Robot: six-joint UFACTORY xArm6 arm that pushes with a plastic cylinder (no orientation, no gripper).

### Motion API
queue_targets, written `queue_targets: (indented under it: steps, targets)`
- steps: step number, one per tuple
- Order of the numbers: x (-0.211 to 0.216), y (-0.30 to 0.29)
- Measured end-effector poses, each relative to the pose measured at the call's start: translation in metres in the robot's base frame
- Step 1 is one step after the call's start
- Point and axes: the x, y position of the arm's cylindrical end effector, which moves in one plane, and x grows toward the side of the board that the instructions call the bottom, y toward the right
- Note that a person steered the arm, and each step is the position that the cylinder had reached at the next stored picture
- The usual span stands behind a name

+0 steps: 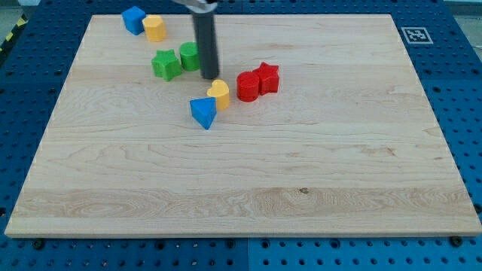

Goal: Drag the yellow heart left to the blue triangle

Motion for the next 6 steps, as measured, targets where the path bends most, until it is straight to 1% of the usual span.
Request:
queue_targets:
  steps: [1, 2, 3, 4, 5, 6]
  targets:
    - [0.017, 0.015]
    - [0.042, 0.004]
    - [0.058, -0.016]
    - [0.067, -0.03]
    - [0.069, -0.031]
    - [0.069, -0.049]
